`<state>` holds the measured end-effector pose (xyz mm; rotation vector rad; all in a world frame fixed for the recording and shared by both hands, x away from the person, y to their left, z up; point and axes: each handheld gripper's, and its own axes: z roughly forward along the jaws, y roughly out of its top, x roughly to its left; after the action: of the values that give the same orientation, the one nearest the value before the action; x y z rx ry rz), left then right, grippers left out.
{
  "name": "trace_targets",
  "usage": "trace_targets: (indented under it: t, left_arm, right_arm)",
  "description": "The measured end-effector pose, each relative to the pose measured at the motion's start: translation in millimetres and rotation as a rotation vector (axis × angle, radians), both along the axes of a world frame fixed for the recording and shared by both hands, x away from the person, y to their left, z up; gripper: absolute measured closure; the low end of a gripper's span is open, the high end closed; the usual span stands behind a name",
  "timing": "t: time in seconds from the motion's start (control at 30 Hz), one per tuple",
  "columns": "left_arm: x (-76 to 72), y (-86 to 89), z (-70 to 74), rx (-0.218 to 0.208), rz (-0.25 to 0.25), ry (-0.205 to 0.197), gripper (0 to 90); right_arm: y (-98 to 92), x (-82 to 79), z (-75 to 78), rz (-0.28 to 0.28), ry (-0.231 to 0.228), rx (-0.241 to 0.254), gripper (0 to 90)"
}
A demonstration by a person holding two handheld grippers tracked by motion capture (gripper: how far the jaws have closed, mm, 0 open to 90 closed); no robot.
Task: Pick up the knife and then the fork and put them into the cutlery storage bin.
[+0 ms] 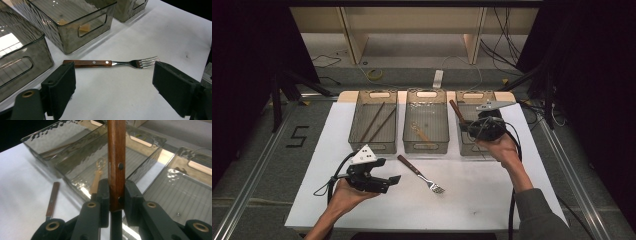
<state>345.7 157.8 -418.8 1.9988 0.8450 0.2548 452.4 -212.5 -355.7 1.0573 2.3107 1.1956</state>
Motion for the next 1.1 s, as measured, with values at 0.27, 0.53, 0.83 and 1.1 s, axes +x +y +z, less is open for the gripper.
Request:
trace_targets:
  t: [0.27, 0.53, 0.83, 1.1]
  left_arm:
    - [-0.8, 2.8, -1.8, 0.004, 0.018, -0.006, 18.0]
    - [-0.9, 4.4, -0.4, 0.006, 0.022, -0.014, 17.9]
    - [-1.1, 4.1, 0.1, 0.007, 0.022, -0.019, 17.9]
    - [-1.2, 4.0, 0.4, 0.003, 0.024, -0.023, 17.9]
  right_arm:
    - [-3.0, 21.7, 7.5, -0.046, 0.018, 0.011, 77.4]
    - [-9.9, 44.7, 10.5, -0.107, 0.047, 0.020, 77.4]
    - [-19.3, 66.1, 7.1, -0.183, 0.071, 0.027, 77.4]
    - [-28.8, 81.0, -4.9, -0.246, 0.095, 0.011, 77.4]
